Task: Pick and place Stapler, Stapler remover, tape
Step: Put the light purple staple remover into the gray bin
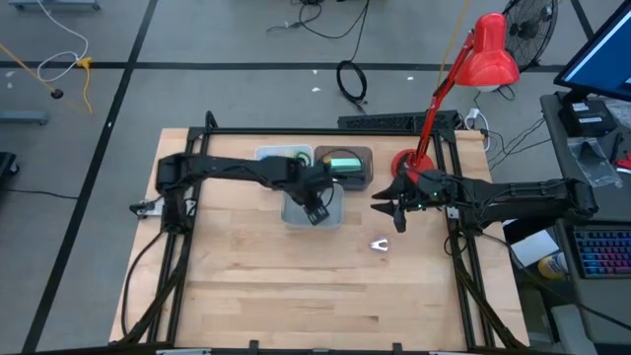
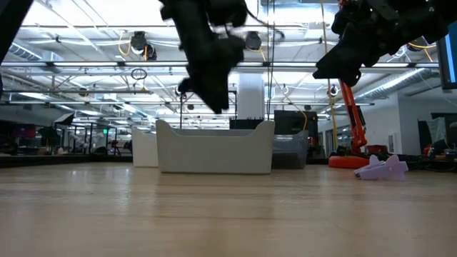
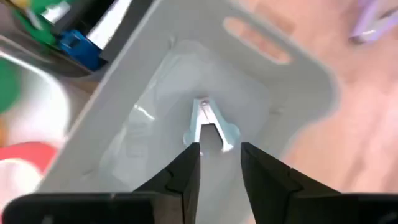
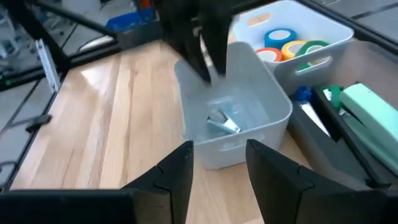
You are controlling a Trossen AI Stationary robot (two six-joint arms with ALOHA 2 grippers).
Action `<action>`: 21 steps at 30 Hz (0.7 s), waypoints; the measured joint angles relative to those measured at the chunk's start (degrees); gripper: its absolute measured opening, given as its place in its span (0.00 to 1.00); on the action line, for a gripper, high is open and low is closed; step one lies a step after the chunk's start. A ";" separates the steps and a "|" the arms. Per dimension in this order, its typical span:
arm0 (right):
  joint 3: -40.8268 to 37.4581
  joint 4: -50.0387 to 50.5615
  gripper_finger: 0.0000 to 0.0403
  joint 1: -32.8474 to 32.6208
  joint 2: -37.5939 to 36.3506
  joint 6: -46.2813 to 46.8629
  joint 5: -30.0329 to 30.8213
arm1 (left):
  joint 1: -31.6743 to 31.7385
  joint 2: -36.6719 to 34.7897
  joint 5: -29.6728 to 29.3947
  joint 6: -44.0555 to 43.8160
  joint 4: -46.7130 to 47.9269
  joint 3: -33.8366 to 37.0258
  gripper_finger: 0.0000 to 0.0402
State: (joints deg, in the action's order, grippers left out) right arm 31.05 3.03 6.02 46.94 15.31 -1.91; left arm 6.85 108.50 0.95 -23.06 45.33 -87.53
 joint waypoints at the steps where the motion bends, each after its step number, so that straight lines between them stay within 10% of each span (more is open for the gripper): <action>1: 0.00 0.25 0.35 -0.02 0.00 -0.21 -0.46 | -0.23 -1.69 -0.06 0.10 0.81 0.00 0.30; 21: 0.00 0.23 0.35 -5.78 -0.02 -11.54 -10.26 | -15.55 -24.90 -22.56 -6.57 12.31 5.09 0.30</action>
State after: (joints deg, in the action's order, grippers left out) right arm 31.05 3.26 0.24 46.92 3.77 -12.17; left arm -8.70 83.60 -21.60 -29.63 57.64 -82.44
